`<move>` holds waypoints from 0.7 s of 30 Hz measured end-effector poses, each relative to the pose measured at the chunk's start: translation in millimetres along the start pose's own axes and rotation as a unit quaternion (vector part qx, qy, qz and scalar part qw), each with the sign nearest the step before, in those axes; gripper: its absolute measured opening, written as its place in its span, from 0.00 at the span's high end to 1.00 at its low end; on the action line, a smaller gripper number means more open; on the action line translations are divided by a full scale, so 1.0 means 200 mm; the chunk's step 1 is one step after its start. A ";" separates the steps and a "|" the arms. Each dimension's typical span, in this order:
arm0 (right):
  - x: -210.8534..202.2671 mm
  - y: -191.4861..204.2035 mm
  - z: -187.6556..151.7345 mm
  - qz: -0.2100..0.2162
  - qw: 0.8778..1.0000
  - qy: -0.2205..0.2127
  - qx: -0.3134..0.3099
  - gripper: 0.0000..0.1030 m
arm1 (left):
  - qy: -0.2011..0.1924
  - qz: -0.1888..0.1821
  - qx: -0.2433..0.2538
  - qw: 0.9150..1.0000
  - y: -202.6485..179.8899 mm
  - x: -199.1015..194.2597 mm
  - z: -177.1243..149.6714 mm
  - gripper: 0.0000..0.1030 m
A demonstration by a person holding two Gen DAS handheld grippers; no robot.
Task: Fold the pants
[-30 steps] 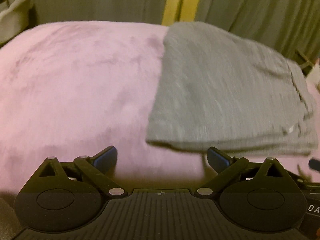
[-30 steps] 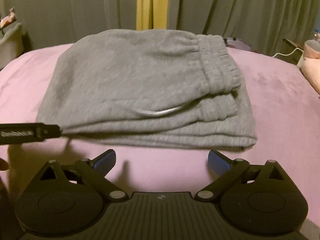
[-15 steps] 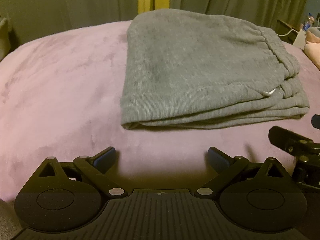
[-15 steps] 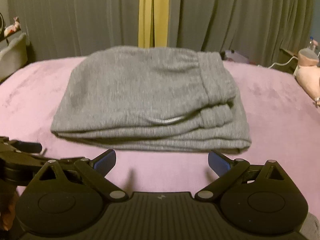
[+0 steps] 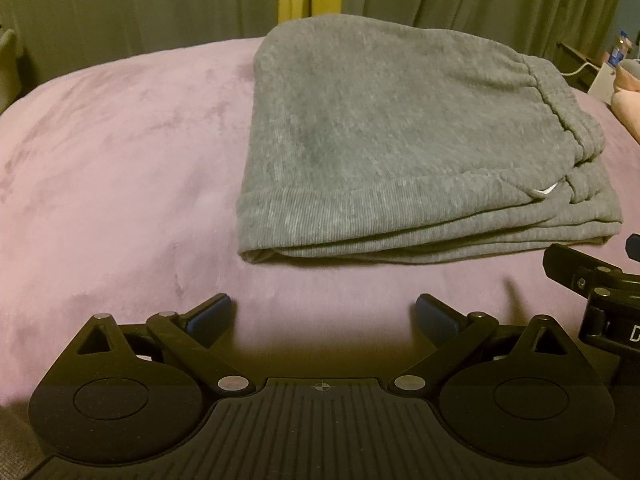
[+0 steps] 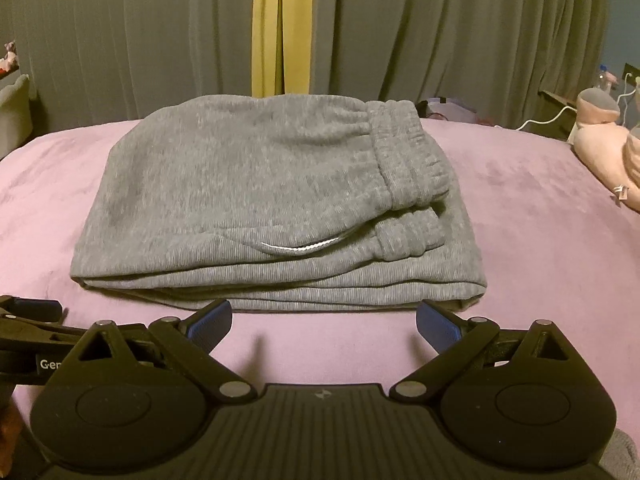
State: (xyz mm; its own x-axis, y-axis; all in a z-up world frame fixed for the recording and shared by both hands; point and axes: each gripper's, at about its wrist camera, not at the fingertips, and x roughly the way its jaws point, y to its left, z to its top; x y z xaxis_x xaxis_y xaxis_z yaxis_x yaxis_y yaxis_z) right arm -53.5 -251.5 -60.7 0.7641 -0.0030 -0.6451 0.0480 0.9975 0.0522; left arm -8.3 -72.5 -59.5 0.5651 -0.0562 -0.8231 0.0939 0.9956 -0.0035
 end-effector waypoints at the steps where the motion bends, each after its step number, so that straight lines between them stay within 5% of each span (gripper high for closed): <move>1: 0.00 0.00 0.00 0.000 1.000 -0.001 -0.001 0.04 | 0.000 0.000 -0.001 1.000 0.00 0.00 0.00 0.01; 21: 0.00 0.01 0.00 -0.009 1.000 -0.003 -0.003 0.04 | 0.001 -0.003 -0.001 1.000 0.00 0.00 0.00 0.01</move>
State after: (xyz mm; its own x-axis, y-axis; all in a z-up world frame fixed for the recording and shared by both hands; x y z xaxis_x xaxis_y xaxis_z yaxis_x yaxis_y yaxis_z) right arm -52.9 -250.2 -60.0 0.7674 -0.0223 -0.6408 0.0591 0.9976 0.0361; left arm -7.6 -72.0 -58.7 0.5622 -0.0629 -0.8246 0.0963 0.9953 -0.0103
